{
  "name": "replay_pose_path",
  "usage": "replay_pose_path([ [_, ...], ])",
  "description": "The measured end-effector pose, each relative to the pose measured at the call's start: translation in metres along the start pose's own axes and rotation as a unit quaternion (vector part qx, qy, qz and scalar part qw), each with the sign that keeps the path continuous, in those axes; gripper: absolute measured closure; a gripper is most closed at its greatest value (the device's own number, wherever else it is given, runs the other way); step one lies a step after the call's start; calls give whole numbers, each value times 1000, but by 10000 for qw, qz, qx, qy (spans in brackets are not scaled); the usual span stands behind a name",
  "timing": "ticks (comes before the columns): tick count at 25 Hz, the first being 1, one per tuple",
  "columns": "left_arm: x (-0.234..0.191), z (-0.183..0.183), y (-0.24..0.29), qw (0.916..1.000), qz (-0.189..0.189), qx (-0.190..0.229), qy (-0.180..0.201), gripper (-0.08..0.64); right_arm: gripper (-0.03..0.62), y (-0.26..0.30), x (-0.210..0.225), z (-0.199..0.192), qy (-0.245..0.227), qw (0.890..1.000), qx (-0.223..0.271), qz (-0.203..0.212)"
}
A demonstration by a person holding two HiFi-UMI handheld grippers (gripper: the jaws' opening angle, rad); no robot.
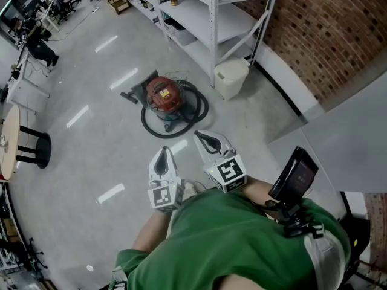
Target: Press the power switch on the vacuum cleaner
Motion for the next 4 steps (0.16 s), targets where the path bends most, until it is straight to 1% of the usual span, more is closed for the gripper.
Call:
replay_pose_path([
  [4, -4, -2, 2, 10000, -12, -13, 8, 552, 589, 5, -2, 0, -26, 10000, 31, 0],
])
Point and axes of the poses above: the fingertips, and each gripper's own axes: y forward along the fingers, x to its right, z out of its top, the point moved 6 cm from there along -y, backward along the fingers, and after that the axes turned 8 degrees about z, right-handed, at the moved point
